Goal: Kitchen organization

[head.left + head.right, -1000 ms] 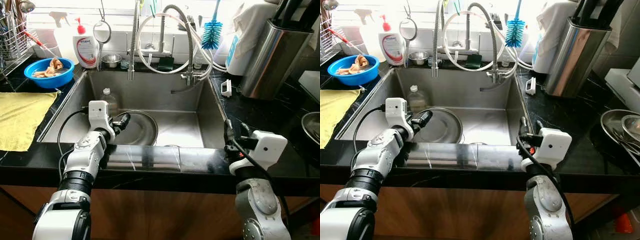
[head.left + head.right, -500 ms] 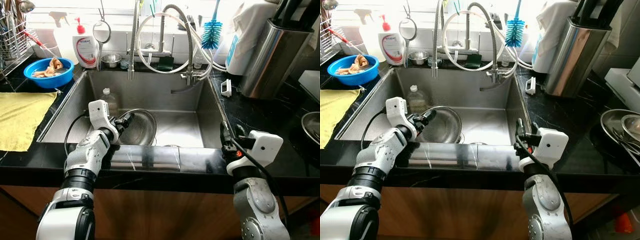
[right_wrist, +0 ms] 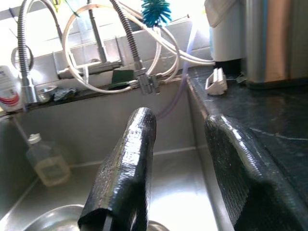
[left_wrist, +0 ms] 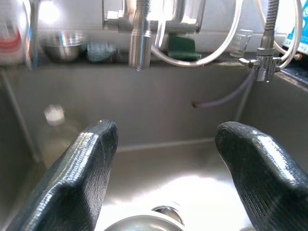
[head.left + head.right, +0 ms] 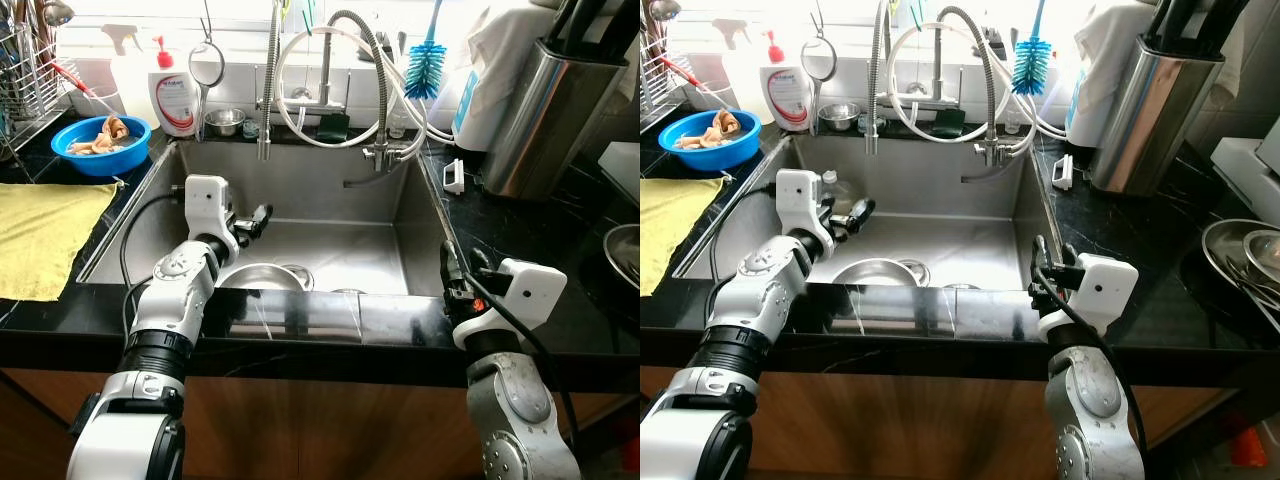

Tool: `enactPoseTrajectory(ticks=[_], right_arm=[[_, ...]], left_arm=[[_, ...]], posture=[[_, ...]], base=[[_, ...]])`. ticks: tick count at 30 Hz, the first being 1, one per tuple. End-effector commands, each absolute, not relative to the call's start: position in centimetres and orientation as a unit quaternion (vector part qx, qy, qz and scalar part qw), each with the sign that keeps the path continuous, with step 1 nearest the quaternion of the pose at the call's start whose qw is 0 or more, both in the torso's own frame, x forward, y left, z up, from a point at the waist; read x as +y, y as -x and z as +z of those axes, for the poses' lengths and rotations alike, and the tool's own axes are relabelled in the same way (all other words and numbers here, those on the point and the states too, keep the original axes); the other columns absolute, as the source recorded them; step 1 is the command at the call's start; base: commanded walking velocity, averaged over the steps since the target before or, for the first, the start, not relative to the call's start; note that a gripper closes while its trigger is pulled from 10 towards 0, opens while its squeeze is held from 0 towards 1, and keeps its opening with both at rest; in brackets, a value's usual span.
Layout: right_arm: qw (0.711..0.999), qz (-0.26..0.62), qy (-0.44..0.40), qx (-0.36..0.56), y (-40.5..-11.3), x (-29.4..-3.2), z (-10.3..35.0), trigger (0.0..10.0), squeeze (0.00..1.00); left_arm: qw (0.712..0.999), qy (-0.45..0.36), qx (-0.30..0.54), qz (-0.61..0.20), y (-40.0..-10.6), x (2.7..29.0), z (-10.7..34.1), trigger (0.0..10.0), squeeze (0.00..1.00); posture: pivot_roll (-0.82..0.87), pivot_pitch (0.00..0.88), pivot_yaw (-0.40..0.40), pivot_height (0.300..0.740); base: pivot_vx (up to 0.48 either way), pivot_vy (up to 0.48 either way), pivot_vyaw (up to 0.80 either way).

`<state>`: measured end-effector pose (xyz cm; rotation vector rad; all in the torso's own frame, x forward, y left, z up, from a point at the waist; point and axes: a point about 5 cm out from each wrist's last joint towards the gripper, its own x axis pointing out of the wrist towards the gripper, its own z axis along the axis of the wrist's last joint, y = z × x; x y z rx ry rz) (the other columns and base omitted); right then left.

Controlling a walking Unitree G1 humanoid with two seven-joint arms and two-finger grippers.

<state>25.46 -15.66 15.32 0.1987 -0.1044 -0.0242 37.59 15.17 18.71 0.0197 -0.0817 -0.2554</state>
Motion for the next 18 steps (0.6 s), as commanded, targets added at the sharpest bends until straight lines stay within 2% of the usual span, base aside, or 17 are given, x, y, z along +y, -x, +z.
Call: enactPoseTrajectory(ticks=[1,11,18], right_arm=[[0.993,-0.036,-0.095,-0.064,-25.5,-16.4,15.6,10.0,0.00],[0.993,-0.078,-0.031,-0.085,-25.6,-19.0,16.6,10.0,0.00],[0.992,-0.084,-0.018,-0.094,-25.9,-19.8,17.3,10.0,0.00]], left_arm=[[0.989,-0.048,-0.068,-0.126,-37.2,15.0,19.1,10.0,0.00],[0.974,-0.118,-0.174,-0.089,-35.2,16.1,20.2,10.0,0.00],[0.966,-0.155,-0.177,-0.105,-34.0,15.2,18.6,10.0,0.00]], posture=[[0.05,0.000,-0.036,0.740],[0.05,0.000,-0.044,0.740],[0.04,0.000,-0.053,0.740]], base=[[0.000,0.000,0.00],[0.000,0.000,0.00],[0.000,0.000,0.00]])
